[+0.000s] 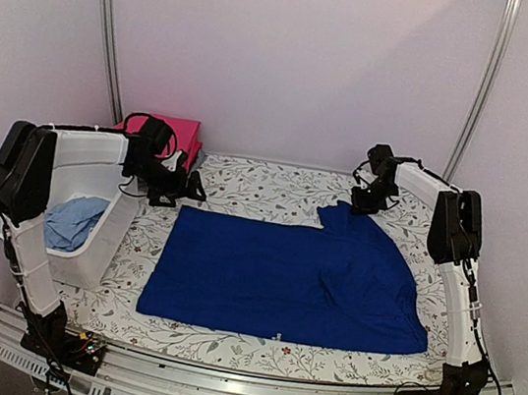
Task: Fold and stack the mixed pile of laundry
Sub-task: Pick up the flattened T-shirt from the center of the board.
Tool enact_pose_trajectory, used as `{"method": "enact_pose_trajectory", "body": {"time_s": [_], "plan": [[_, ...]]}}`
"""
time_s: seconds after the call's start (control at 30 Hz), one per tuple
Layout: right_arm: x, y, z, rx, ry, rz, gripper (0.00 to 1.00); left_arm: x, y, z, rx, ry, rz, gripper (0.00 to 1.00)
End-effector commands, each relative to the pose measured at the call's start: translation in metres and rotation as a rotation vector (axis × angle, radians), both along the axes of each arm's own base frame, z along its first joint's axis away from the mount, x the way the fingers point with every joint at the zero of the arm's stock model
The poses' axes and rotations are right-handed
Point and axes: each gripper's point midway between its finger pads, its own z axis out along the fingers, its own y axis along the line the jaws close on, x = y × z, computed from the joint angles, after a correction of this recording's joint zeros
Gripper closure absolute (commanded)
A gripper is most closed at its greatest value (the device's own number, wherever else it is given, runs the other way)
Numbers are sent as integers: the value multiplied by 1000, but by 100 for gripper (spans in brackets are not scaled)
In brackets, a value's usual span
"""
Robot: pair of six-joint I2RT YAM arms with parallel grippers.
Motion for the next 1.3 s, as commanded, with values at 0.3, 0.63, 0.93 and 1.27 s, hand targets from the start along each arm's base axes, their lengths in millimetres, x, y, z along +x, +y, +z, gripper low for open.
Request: {"method": "enact_pose_trajectory", "body": {"time_s": [0.3,0.63,0.93,1.27], "plan": [[48,15,46,127,-172,-39,54,17,7,-12,19,15,20,1],[29,-33,53,148,-109,-89,52,27,13,-21,35,20,26,1],[10,-31,3,129,7,-60,53,31,14,-24,41,28,29,1],[-10,-17,-33,-8,65,-32,55,26,26,-31,69,55,54,1]]}}
